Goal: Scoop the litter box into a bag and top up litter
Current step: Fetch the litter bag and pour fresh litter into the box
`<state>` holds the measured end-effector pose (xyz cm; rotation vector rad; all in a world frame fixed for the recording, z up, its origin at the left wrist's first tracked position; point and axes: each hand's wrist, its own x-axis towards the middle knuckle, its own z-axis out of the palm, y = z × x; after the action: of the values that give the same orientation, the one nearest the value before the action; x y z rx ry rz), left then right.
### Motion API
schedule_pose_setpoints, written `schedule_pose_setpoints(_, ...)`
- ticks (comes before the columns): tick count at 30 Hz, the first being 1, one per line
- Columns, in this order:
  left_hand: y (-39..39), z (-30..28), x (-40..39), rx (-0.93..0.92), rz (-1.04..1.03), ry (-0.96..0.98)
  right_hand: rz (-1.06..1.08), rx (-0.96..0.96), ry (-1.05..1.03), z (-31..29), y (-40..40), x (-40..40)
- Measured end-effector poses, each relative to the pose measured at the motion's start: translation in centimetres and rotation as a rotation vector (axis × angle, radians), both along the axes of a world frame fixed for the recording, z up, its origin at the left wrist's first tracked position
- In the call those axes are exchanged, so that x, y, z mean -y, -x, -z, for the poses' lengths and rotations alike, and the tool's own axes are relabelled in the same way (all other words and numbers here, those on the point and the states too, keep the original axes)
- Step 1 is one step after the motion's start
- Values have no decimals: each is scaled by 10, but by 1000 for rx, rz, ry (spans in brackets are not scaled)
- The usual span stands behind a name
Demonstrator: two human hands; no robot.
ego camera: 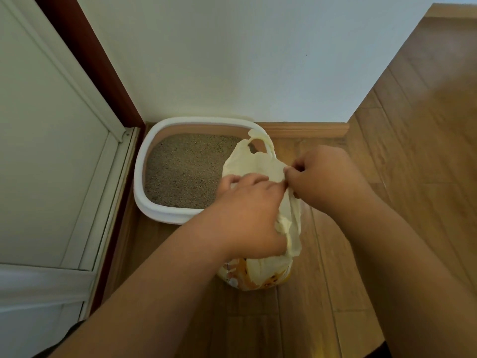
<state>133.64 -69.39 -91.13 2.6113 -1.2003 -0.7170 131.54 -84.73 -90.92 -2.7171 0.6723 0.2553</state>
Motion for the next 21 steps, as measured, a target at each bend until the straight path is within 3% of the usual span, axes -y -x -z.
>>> schedule_pose_setpoints(3, -1, -9, -2, -235, -16, -18, 27, -29, -71, -3, 0, 3)
schedule_pose_setpoints(6, -3, -14, -2, -441, -221, 201, 47, -42, -115, -7, -1, 5)
schedule_pose_setpoints(9, -1, -13, -1, -485, -381, 413, 80, -60, -156, -9, -2, 5)
schedule_pose_setpoints(11, 2, -13, 2, -398, -401, 435, 64, -74, -117, -9, -3, 5)
schedule_pose_setpoints(15, 12, -5, 6, -5, -209, 169, 97, -56, -196, -9, -1, 5)
schedule_pose_setpoints(21, -7, 6, -2, 94, -213, 100, 125, -17, -284, -9, 4, 8)
